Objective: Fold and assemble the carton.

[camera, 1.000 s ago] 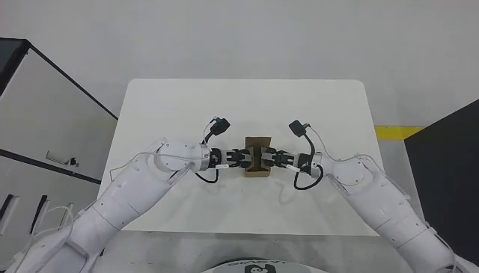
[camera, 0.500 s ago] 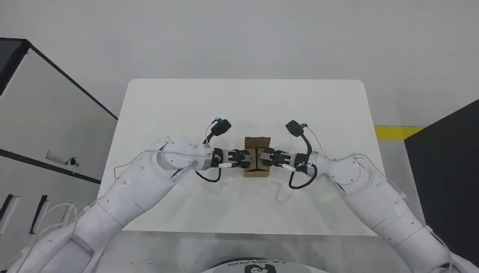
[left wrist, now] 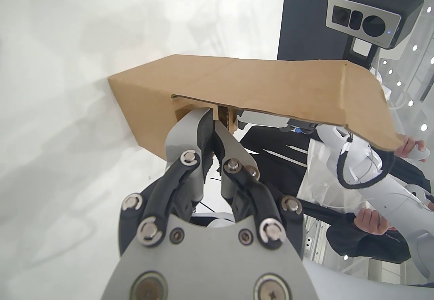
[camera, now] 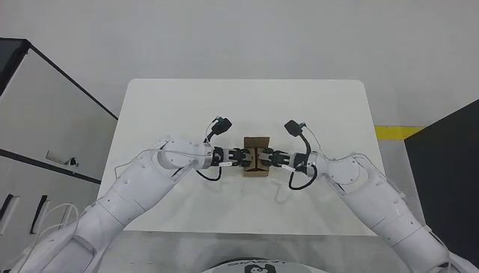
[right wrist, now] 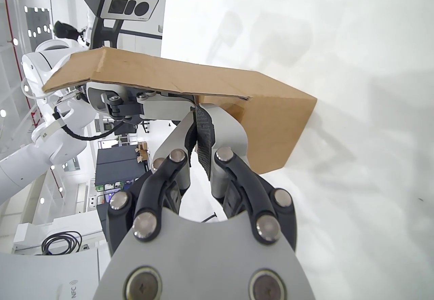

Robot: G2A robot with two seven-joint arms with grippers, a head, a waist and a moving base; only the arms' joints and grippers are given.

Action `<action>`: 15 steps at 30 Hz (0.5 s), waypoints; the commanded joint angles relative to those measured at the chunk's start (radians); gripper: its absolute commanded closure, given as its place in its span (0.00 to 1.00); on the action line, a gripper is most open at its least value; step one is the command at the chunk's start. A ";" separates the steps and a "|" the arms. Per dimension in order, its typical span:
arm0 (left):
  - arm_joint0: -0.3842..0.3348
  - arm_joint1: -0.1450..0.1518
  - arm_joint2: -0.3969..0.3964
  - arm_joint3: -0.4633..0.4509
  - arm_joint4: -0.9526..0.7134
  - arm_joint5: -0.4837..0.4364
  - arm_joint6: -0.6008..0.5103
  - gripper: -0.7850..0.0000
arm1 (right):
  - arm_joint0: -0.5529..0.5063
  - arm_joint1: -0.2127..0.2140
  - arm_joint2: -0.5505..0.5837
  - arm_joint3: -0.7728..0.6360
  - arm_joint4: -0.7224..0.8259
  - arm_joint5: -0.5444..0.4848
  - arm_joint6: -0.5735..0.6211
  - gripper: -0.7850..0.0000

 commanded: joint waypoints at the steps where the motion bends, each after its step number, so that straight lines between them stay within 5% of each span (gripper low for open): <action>1: 0.002 -0.001 -0.001 0.005 0.001 0.003 -0.003 1.00 | 0.001 -0.001 -0.002 0.001 -0.005 0.007 -0.001 1.00; 15: 0.012 -0.010 -0.017 0.005 0.010 0.003 -0.005 1.00 | -0.004 -0.007 0.005 0.002 -0.008 -0.003 0.002 1.00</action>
